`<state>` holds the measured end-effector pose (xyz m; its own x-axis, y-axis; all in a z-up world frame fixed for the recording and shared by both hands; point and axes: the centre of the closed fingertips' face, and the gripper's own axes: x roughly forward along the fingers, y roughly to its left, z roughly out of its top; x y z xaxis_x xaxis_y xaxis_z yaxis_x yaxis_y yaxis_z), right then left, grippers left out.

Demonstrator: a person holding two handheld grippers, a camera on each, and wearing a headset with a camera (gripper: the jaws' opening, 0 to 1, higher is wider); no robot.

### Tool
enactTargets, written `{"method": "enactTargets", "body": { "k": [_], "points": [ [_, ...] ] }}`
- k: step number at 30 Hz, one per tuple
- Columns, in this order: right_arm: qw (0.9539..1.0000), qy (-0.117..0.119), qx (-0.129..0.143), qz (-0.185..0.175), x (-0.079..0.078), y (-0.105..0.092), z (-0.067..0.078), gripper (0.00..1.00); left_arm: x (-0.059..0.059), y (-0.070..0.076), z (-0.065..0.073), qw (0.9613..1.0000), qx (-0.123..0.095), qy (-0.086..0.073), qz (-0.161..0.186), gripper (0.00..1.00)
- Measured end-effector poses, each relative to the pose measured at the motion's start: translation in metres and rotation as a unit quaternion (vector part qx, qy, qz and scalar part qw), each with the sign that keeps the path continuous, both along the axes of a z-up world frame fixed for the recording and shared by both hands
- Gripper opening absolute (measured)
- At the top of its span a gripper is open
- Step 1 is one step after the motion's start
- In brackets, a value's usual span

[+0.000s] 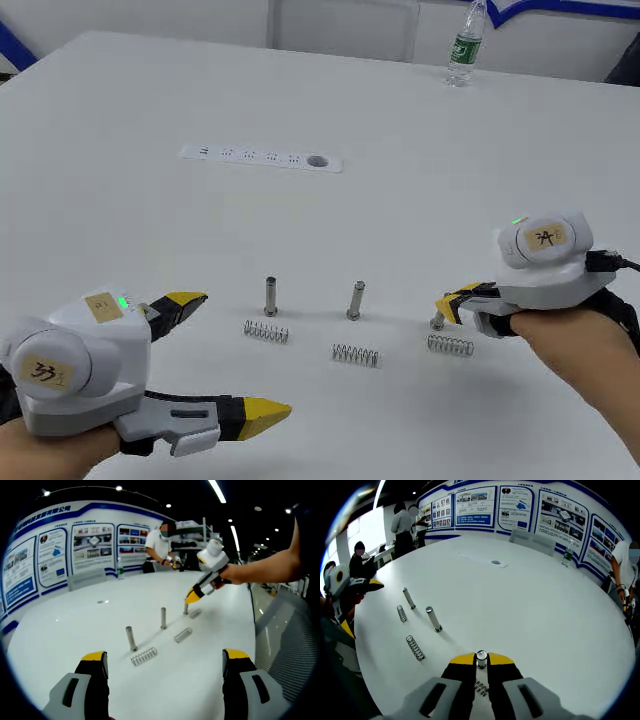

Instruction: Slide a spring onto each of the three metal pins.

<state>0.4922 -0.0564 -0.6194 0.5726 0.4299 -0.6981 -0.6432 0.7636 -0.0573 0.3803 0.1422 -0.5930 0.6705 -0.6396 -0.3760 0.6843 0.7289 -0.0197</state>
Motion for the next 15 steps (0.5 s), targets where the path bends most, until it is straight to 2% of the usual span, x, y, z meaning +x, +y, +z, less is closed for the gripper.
{"method": "enactTargets", "body": {
  "k": [15],
  "points": [
    [1.0, -0.002, -0.002, 0.007, -0.0011, -0.004, 0.0032, 0.16, 0.0013, 0.0006, 0.0013, 1.0, 0.0, -0.002, 0.0, 0.97]
  ]
}}
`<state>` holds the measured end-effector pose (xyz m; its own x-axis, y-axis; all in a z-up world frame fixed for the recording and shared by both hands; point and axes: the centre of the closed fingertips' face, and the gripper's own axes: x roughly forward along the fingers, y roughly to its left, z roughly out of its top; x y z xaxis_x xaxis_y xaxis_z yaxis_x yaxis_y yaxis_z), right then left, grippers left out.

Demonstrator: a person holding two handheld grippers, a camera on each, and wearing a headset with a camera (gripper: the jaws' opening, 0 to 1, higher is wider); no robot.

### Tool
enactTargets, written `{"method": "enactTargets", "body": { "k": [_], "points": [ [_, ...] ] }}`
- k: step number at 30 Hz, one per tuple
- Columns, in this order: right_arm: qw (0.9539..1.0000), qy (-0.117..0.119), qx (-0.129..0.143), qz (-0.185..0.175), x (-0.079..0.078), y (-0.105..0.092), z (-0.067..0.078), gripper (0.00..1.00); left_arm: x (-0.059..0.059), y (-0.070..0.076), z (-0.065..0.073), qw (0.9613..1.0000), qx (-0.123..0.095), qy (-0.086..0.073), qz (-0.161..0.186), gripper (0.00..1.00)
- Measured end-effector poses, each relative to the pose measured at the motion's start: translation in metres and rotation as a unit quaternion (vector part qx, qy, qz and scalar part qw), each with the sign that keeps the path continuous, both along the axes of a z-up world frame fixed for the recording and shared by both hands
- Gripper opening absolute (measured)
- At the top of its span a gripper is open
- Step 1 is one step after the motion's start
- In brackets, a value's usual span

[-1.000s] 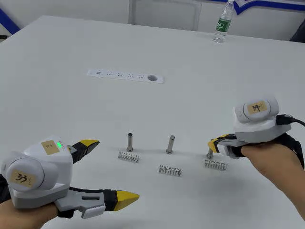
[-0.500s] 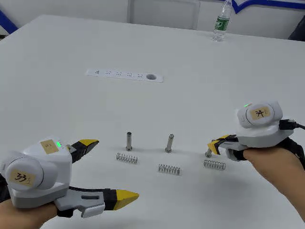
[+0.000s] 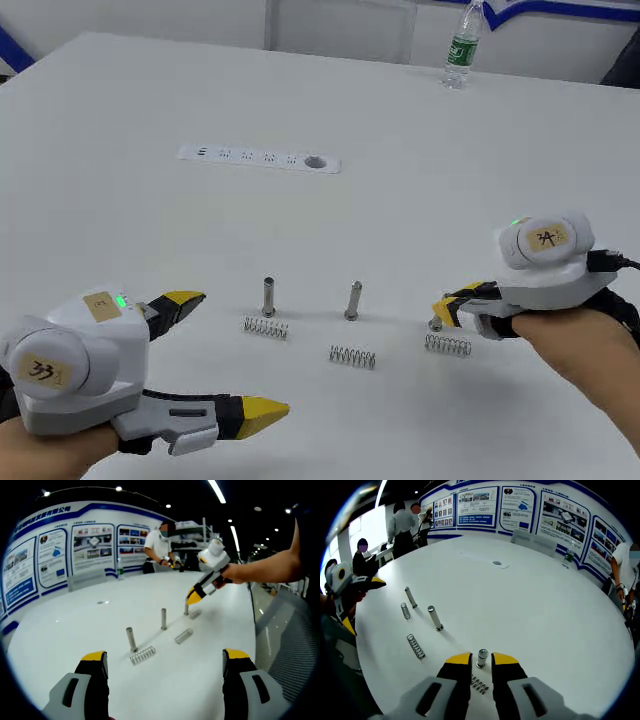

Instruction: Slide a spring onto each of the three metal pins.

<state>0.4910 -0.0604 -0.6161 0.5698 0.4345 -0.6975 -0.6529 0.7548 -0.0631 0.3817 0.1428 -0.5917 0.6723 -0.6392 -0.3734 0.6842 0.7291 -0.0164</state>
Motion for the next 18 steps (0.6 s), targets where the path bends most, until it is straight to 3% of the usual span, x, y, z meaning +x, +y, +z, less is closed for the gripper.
{"method": "enactTargets", "body": {
  "k": [6, 11, 18],
  "points": [
    [1.0, 0.002, -0.007, 0.006, -0.008, -0.009, 0.0, 0.17, 0.0, -0.001, 0.0, 1.0, 0.0, 0.0, -0.001, 0.97],
    [0.998, 0.018, -0.026, 0.055, -0.028, -0.003, -0.003, 0.16, 0.0, -0.002, 0.0, 1.0, -0.001, 0.0, -0.002, 0.97],
    [0.993, 0.041, -0.062, 0.092, -0.032, -0.013, -0.017, 0.19, -0.001, -0.003, 0.001, 1.0, -0.001, -0.001, -0.004, 0.97]
  ]
}}
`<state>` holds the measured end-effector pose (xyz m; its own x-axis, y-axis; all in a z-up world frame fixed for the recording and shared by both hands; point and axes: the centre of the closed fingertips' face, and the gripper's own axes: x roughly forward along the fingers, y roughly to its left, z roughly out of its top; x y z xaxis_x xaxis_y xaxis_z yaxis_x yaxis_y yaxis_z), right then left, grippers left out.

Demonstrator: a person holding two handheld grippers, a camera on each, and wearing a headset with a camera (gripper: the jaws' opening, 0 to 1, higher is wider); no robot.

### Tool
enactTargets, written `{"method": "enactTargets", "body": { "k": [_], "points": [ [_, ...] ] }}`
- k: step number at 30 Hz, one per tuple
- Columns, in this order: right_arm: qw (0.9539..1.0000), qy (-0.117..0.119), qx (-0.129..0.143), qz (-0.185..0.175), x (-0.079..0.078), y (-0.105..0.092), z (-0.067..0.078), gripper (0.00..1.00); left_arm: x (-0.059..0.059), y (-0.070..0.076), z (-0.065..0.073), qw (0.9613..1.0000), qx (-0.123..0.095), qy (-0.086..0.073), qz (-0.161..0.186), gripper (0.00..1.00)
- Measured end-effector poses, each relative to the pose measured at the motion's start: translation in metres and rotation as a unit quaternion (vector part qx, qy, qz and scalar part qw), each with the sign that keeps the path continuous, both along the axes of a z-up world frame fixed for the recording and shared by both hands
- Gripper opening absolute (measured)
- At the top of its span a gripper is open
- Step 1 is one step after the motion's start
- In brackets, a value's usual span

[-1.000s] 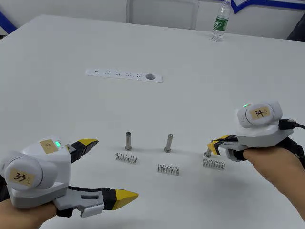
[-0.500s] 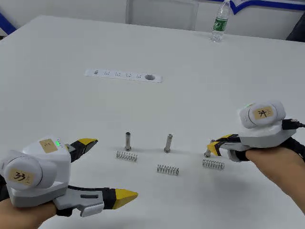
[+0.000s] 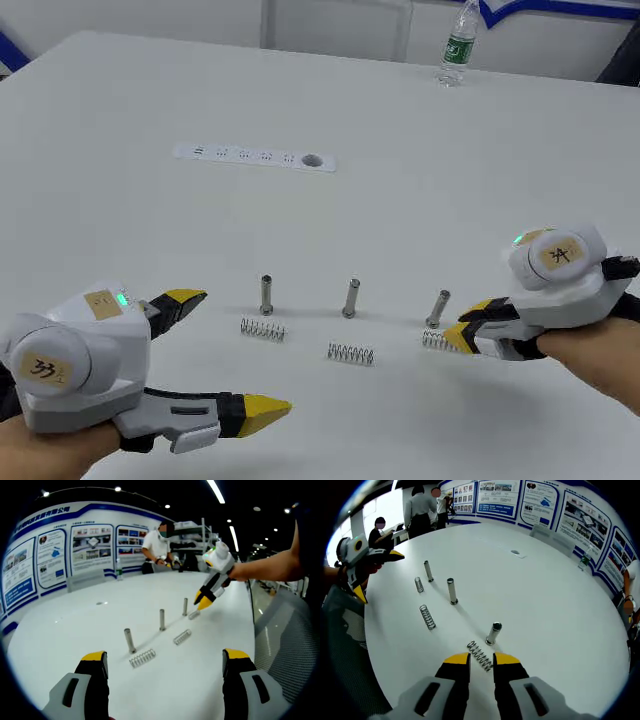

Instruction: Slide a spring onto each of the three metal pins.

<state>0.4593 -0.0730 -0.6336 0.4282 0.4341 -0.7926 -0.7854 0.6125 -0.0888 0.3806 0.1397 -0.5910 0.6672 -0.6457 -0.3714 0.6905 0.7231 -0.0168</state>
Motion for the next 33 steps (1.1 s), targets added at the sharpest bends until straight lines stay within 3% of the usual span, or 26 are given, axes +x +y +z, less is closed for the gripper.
{"method": "enactTargets", "body": {
  "k": [6, 21, 33],
  "points": [
    [0.9983, 0.003, -0.042, 0.04, -0.002, -0.009, -0.008, 0.21, -0.001, 0.003, -0.001, 1.0, 0.003, 0.002, 0.003, 0.96],
    [0.9937, 0.032, -0.062, 0.088, -0.004, -0.013, -0.027, 0.21, -0.002, 0.002, -0.003, 1.0, 0.005, 0.007, 0.004, 0.96],
    [0.9898, 0.032, -0.063, 0.123, -0.002, -0.013, -0.031, 0.19, -0.003, 0.003, -0.005, 0.9999, 0.008, 0.013, 0.007, 0.96]
  ]
}}
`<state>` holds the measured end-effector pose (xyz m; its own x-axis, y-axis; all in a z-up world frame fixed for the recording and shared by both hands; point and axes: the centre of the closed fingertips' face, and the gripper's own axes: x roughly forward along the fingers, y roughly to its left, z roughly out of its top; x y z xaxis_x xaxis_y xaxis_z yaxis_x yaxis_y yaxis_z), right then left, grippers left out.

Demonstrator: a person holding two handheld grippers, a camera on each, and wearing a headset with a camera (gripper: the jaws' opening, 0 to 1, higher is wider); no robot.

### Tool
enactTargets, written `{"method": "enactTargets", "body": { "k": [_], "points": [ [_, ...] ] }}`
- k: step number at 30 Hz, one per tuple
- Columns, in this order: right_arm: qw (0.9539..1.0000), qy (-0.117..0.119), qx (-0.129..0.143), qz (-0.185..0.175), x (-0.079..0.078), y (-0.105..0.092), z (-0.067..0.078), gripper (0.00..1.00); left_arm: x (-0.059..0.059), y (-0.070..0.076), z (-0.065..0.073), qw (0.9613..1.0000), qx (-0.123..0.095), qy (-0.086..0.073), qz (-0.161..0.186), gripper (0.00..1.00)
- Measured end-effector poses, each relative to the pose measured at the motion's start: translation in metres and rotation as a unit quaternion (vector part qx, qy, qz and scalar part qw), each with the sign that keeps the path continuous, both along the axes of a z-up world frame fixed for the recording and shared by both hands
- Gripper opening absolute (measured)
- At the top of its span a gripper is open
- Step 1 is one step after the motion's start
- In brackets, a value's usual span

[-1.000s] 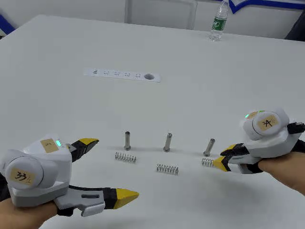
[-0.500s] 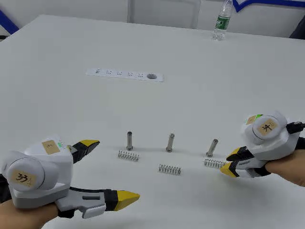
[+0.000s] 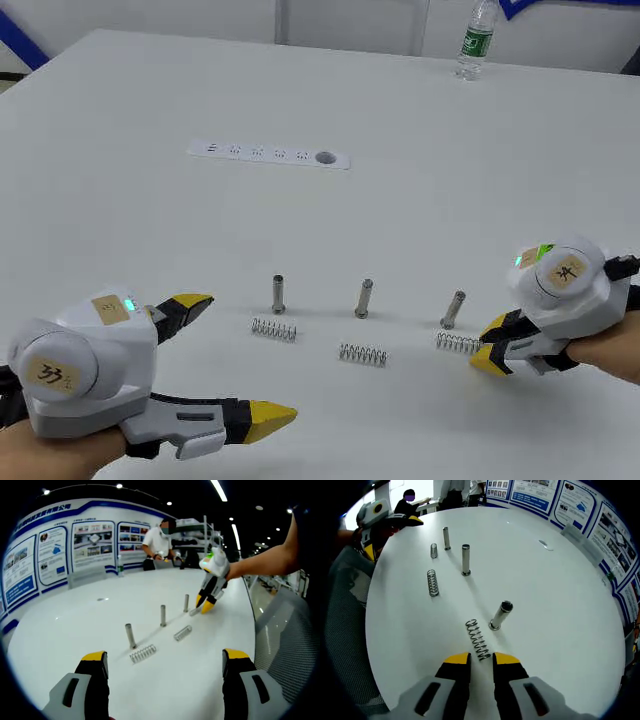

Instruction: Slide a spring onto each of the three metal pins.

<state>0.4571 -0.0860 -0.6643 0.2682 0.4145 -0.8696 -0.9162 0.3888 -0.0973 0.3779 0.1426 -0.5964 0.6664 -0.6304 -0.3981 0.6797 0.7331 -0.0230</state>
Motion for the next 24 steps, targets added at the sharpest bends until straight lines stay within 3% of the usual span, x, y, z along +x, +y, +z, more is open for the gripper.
{"method": "enactTargets", "body": {
  "k": [13, 19, 24],
  "points": [
    [0.9996, 0.015, 0.01, 0.023, -0.004, 0.002, -0.001, 0.14, 0.0, 0.0, -0.002, 1.0, 0.0, 0.004, 0.002, 0.96],
    [0.9993, 0.009, -0.013, 0.033, -0.007, 0.0, 0.001, 0.12, 0.0, -0.002, -0.002, 1.0, -0.002, 0.003, 0.0, 0.96],
    [0.9986, 0.001, -0.031, 0.044, -0.01, -0.002, 0.014, 0.12, -0.001, -0.004, -0.002, 1.0, -0.004, 0.002, -0.002, 0.96]
  ]
}}
